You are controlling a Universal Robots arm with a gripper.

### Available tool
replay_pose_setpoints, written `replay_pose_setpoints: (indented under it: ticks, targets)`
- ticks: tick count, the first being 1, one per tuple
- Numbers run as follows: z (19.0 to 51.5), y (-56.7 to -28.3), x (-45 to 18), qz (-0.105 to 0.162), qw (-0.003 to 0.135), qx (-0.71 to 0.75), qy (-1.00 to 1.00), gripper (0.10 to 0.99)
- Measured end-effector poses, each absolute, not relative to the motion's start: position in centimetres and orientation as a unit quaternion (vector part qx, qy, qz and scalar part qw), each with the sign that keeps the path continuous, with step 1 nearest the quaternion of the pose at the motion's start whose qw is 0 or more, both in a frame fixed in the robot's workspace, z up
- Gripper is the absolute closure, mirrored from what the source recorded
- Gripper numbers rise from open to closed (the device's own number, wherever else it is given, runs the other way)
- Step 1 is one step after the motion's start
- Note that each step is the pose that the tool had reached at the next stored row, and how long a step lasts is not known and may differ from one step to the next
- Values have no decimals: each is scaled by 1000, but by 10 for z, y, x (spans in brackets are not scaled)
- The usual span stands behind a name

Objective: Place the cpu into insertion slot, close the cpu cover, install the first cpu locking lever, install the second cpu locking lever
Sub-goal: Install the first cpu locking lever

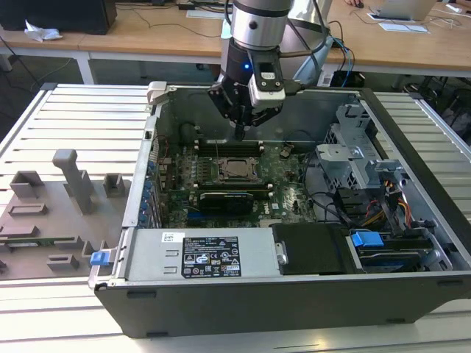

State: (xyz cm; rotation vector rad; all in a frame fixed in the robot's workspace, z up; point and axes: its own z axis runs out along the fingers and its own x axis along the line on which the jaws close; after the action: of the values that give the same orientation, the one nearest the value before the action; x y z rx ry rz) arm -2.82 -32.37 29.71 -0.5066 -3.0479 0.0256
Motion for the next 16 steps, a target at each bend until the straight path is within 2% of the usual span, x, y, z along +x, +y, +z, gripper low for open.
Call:
replay_pose_setpoints:
  ticks: [16]
  targets:
    - [297, -324, -28, 11, 25, -75, -997, 980]
